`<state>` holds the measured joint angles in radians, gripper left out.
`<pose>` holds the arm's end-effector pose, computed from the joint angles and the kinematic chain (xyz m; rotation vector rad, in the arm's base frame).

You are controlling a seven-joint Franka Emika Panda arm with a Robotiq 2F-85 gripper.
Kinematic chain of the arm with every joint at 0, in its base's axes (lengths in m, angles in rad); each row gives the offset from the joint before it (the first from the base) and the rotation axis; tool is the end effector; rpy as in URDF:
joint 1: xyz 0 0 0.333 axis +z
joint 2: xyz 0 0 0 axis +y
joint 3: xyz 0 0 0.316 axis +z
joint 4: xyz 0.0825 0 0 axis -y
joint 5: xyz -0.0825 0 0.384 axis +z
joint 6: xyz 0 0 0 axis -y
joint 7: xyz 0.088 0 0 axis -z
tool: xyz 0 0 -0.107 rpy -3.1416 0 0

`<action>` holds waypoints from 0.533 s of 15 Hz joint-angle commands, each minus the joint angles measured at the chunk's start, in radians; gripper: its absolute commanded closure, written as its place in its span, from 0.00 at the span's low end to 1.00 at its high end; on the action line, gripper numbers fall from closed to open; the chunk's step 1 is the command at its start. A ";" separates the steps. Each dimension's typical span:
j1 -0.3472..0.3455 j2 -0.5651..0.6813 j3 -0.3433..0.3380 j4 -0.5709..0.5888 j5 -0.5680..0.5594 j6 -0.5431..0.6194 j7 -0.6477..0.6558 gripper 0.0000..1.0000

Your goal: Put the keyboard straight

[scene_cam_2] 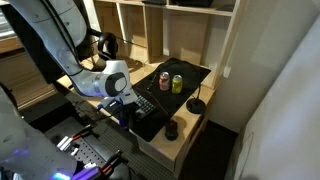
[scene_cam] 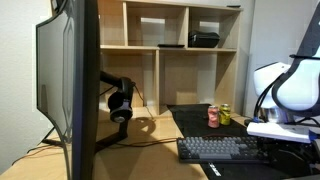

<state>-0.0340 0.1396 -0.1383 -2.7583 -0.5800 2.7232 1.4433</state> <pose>0.3584 -0.0447 0.1597 2.4777 -1.4573 -0.0234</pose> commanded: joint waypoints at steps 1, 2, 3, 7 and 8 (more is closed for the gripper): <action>0.047 0.007 -0.061 0.007 -0.125 0.078 0.177 0.00; 0.047 0.007 -0.065 0.009 -0.130 0.093 0.194 0.00; 0.045 0.012 -0.058 0.005 -0.105 0.099 0.190 0.00; 0.038 0.030 -0.053 0.011 -0.091 0.129 0.165 0.00; 0.039 0.034 -0.054 0.015 -0.096 0.132 0.165 0.00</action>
<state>-0.0315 0.1394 -0.1402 -2.7582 -0.5814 2.7223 1.4460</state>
